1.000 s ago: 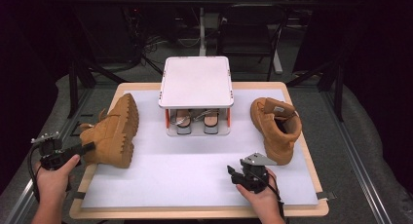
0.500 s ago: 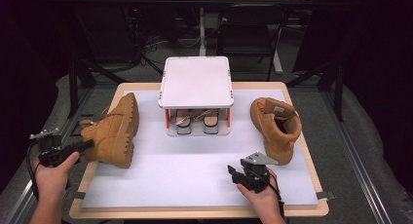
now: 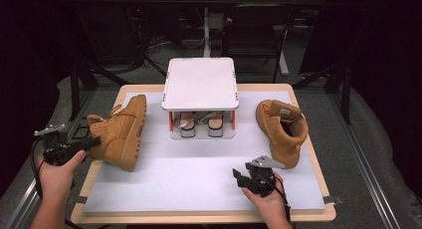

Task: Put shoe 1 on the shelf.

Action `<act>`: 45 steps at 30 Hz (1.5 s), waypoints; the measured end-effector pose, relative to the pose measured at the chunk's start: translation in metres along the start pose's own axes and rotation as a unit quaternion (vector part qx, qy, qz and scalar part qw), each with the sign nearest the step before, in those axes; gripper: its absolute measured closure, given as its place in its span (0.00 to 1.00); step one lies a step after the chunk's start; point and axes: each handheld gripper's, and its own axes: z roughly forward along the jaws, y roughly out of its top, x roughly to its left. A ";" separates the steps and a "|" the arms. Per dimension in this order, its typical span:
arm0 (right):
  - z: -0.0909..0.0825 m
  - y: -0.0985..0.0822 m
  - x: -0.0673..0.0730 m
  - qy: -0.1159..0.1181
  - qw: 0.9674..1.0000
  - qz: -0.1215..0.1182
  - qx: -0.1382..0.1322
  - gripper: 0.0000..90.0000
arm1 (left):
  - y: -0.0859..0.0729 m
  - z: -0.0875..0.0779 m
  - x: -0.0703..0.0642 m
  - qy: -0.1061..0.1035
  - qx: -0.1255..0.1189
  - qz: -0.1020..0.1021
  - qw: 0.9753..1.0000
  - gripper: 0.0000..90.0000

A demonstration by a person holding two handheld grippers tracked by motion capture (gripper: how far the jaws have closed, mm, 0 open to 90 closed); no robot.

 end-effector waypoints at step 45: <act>-0.001 0.000 -0.003 0.005 1.000 0.011 -0.002 0.50 | 0.018 -0.005 -0.058 -0.024 0.060 0.070 0.995 0.92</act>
